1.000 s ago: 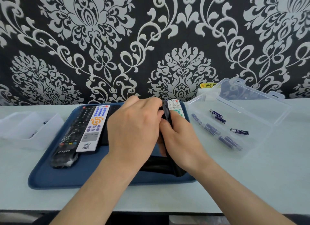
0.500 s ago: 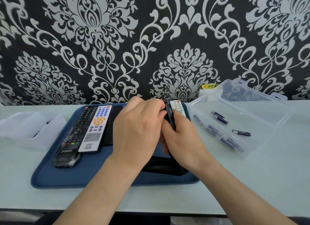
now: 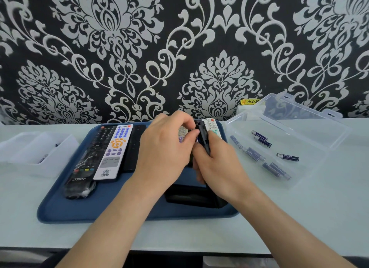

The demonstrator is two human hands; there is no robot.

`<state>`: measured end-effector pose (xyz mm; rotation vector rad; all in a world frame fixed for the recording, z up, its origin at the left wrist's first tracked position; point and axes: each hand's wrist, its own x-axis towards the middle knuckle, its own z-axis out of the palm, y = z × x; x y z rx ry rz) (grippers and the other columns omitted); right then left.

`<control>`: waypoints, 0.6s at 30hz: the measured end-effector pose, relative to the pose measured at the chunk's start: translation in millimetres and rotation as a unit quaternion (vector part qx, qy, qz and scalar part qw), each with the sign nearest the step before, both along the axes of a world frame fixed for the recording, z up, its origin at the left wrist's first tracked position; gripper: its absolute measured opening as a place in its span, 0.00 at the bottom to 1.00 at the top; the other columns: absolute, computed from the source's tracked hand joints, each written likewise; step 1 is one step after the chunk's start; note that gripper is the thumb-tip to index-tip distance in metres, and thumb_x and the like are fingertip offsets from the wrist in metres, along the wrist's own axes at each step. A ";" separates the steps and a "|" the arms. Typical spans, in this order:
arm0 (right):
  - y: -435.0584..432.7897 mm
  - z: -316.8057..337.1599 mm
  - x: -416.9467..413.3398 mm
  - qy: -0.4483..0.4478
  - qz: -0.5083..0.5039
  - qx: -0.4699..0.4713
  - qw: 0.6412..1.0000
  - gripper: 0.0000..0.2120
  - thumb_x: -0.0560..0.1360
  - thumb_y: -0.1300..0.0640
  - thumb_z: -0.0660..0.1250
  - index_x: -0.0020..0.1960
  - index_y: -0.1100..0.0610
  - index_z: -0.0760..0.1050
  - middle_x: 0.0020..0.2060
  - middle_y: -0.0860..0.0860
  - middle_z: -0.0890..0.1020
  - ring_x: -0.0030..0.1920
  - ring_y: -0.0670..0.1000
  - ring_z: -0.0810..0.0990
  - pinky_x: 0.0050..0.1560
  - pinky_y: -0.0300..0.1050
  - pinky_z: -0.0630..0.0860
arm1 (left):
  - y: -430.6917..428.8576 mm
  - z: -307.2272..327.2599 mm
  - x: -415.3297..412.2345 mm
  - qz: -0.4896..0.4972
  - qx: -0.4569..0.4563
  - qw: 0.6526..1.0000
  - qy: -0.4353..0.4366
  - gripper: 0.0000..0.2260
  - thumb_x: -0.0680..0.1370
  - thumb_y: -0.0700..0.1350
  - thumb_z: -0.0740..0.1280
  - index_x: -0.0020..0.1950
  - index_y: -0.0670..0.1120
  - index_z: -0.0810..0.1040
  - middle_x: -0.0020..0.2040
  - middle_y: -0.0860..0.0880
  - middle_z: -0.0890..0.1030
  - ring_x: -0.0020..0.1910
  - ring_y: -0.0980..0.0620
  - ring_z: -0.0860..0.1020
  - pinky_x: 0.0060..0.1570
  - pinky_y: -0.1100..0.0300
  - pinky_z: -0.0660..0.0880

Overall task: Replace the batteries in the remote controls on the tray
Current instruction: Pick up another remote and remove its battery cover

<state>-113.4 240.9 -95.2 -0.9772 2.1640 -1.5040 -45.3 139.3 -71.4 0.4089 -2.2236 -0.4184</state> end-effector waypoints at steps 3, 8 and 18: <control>0.9 1.4 -2.8 -0.019 0.016 0.001 1.000 0.09 0.80 0.56 0.58 0.43 0.58 0.67 0.34 0.57 0.79 0.23 0.49 0.74 0.24 0.44 0.73 | -4.3 -0.2 0.6 -0.016 0.041 0.999 0.002 0.05 0.73 0.43 0.72 0.44 0.51 0.77 0.34 0.66 0.71 0.38 0.68 0.69 0.40 0.75 0.64; 0.5 1.0 -3.3 -0.017 0.040 0.011 0.999 0.10 0.80 0.56 0.61 0.41 0.57 0.66 0.34 0.57 0.78 0.22 0.49 0.72 0.23 0.39 0.70 | -7.9 2.0 0.5 -0.039 0.140 0.989 0.016 0.07 0.74 0.43 0.71 0.44 0.51 0.73 0.35 0.58 0.76 0.33 0.61 0.70 0.36 0.72 0.66; -0.8 2.4 0.5 -0.059 0.049 -0.036 0.996 0.11 0.81 0.54 0.62 0.41 0.56 0.68 0.32 0.55 0.77 0.23 0.47 0.72 0.24 0.39 0.72 | -11.6 0.6 -0.6 -0.071 0.415 0.906 0.051 0.05 0.73 0.43 0.74 0.45 0.46 0.80 0.35 0.51 0.83 0.36 0.59 0.80 0.38 0.71 0.74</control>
